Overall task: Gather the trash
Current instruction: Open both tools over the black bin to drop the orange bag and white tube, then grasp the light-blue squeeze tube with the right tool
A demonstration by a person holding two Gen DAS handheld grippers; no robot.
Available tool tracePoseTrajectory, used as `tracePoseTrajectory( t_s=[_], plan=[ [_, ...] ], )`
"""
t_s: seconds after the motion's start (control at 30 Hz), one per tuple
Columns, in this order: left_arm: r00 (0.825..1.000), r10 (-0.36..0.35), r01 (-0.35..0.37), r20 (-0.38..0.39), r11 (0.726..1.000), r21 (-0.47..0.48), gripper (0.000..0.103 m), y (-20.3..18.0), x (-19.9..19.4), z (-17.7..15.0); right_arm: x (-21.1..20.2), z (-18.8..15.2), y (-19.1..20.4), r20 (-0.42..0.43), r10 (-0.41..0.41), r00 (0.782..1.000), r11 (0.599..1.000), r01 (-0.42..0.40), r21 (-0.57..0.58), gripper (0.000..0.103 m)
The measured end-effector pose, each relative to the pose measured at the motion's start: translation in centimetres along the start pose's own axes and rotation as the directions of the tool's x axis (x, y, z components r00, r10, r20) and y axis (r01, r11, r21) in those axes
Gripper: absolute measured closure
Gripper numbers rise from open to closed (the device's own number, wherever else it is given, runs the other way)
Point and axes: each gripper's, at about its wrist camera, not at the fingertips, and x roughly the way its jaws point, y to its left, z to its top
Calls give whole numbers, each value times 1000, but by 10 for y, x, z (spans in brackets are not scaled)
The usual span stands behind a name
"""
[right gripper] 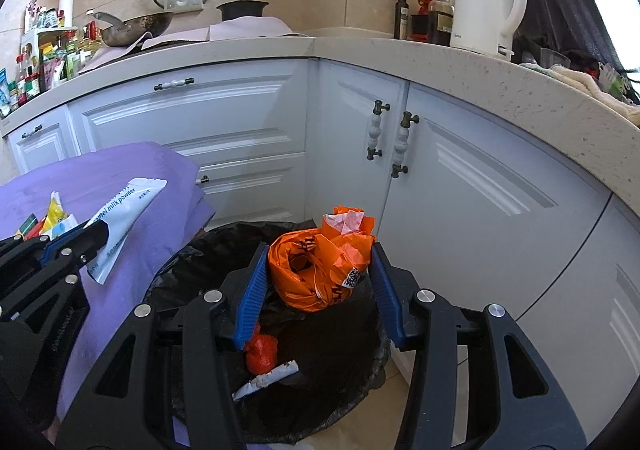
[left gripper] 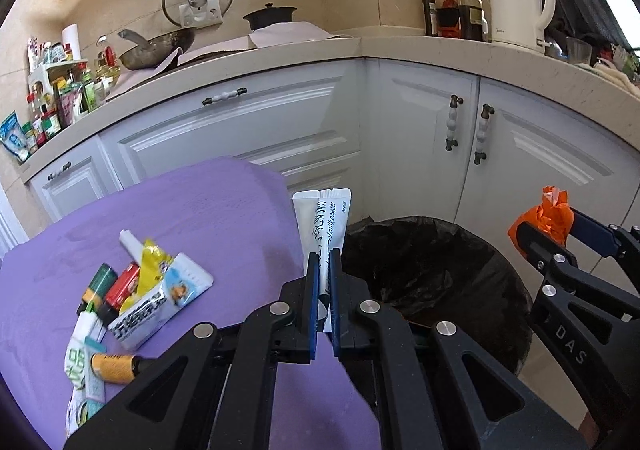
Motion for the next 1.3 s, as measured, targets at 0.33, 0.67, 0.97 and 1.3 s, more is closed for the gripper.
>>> tracePoseTrajectory(
  t_s=[0.33,0.67,0.97,1.3],
  plan=[
    [998,22,-24,-56,999,-34,62,3,21,4,12,1,-4,-18,-13,1000,1000,13,10,46],
    [998,49,-51,-48,997,-57,58,19,5,1,-2,3,6,-10,-11,1000,1000,11,-5,41],
    [992,111,-116,-59,989,-88,53,60,-31,-18,-23,-8,38,-21,53,998,998,-53,-28,40],
    [969,239,-245,-59,962,-120,49,116,-76,-55,-47,-21,92,-33,143,989,986,-145,-86,40]
  ],
)
